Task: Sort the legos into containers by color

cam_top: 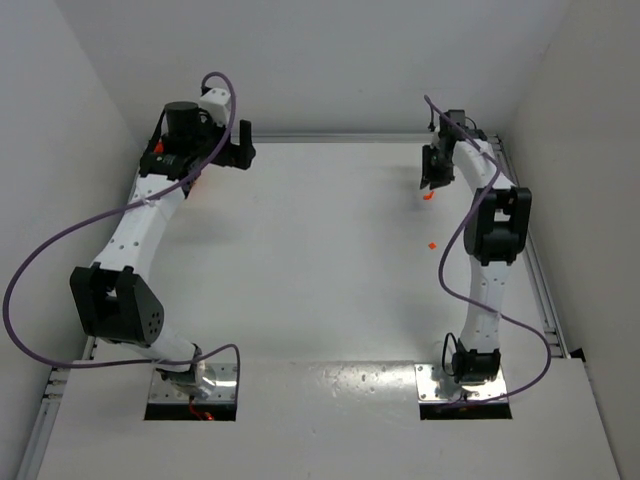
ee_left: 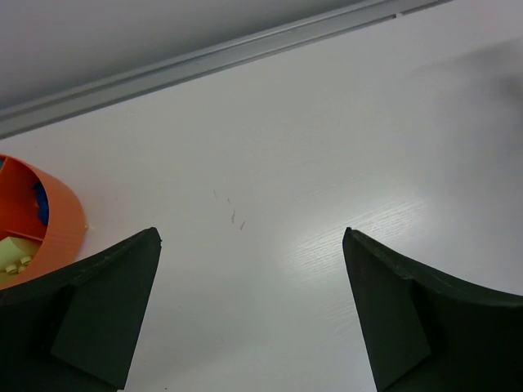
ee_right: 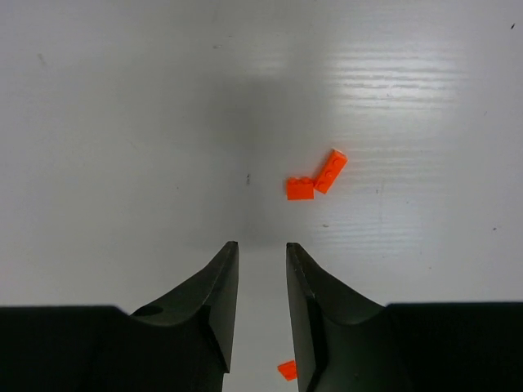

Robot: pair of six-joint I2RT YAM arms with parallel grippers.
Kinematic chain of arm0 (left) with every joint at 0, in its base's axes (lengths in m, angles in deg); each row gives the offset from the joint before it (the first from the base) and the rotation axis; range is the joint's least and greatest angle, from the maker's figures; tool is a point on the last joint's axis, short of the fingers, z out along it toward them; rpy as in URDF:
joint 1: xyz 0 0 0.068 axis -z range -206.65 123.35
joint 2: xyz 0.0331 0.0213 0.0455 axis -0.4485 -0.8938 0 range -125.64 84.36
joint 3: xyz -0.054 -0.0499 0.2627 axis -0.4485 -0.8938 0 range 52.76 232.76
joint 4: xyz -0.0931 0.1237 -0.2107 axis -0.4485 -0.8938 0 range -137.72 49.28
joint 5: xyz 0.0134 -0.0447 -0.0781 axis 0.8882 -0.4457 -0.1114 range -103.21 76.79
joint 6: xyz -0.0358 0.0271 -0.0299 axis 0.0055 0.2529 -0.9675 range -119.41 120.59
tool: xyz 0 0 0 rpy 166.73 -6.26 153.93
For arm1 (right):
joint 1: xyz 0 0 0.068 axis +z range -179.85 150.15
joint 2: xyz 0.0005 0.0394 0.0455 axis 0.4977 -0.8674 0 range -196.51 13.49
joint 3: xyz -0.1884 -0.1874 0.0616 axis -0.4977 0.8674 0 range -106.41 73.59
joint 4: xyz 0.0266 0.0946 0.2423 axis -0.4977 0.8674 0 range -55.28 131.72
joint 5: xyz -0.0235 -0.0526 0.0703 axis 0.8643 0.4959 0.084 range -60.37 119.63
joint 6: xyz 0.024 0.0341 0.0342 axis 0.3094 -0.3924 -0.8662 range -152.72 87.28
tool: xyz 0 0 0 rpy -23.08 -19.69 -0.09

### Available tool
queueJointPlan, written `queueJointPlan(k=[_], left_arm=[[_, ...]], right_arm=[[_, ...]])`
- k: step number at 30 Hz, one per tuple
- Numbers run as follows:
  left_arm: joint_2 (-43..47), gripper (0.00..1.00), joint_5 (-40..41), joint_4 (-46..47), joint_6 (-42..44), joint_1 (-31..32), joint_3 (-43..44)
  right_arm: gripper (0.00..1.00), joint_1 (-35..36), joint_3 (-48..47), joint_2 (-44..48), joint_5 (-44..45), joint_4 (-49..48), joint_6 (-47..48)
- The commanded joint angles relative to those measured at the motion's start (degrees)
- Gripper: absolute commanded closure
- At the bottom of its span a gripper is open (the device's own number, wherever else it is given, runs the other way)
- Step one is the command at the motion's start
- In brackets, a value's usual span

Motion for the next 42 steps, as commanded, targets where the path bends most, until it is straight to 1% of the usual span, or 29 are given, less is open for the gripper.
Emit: queueJointPlan(k=[1, 5, 7, 9, 12, 26, 27, 30, 31, 33, 36, 37, 38, 40, 42], left_arm=[[3.1, 0.00, 2.2, 5.0, -4.7, -0.4, -0.2], [3.1, 0.00, 2.8, 5.0, -5.3, -0.4, -1.2], [3.1, 0.00, 2.8, 5.0, -5.3, -0.4, -1.8], [3.1, 0.00, 2.8, 5.0, -5.3, -0.4, -1.8], [3.1, 0.00, 2.8, 5.0, -5.8, -0.4, -1.8], [2.6, 0.00, 3.3, 5.5, -5.8, -0.4, -2.4], [2.6, 0.00, 2.8, 5.5, -5.8, -0.4, -2.4], [2.6, 0.00, 2.1, 5.5, -5.1, -0.4, -2.4], [2.6, 0.00, 2.1, 5.5, -5.1, -0.4, -2.4], [2.6, 0.00, 2.1, 5.5, -4.6, -0.4, -2.9], [2.6, 0.00, 1.6, 5.5, -4.0, -0.4, -2.9], [2.6, 0.00, 1.6, 5.5, -4.0, -0.4, -3.6], [2.6, 0.00, 0.9, 5.5, -4.0, -0.4, -3.6], [3.1, 0.00, 0.9, 5.5, -3.4, -0.4, -4.7], [3.9, 0.00, -1.5, 5.5, -2.2, -0.4, -5.8]], right_arm=[[0.70, 0.4, 1.4, -0.2, 3.6, -4.3, -8.1], [0.70, 0.4, -0.6, -3.3, 9.1, -3.7, -10.5], [0.70, 0.4, -0.6, -3.4, 11.5, -3.7, -11.8], [0.67, 0.4, -0.6, -4.0, 12.6, -4.3, -12.7], [0.64, 0.4, -0.6, -4.5, 12.6, -4.9, -14.5], [0.64, -0.6, -4.1, -9.3, 12.6, -4.9, -16.2], [0.65, -0.7, -4.6, -9.3, 12.6, -4.9, -16.2], [0.65, -1.3, -4.6, -10.5, 12.6, -4.9, -16.2], [0.69, -1.3, -4.6, -11.0, 12.6, -4.9, -16.2], [0.71, -1.8, -3.9, -11.0, 12.6, -4.9, -16.2], [0.79, -1.8, -2.6, -11.0, 11.9, -5.4, -16.2], [0.83, -1.8, -2.6, -10.5, 11.0, -5.4, -16.2], [0.91, -2.3, -2.6, -10.5, 11.0, -5.4, -15.6], [1.00, -2.3, -2.1, -10.5, 9.1, -5.4, -14.7], [1.00, -2.3, -0.4, -9.2, 7.4, -4.9, -13.5]])
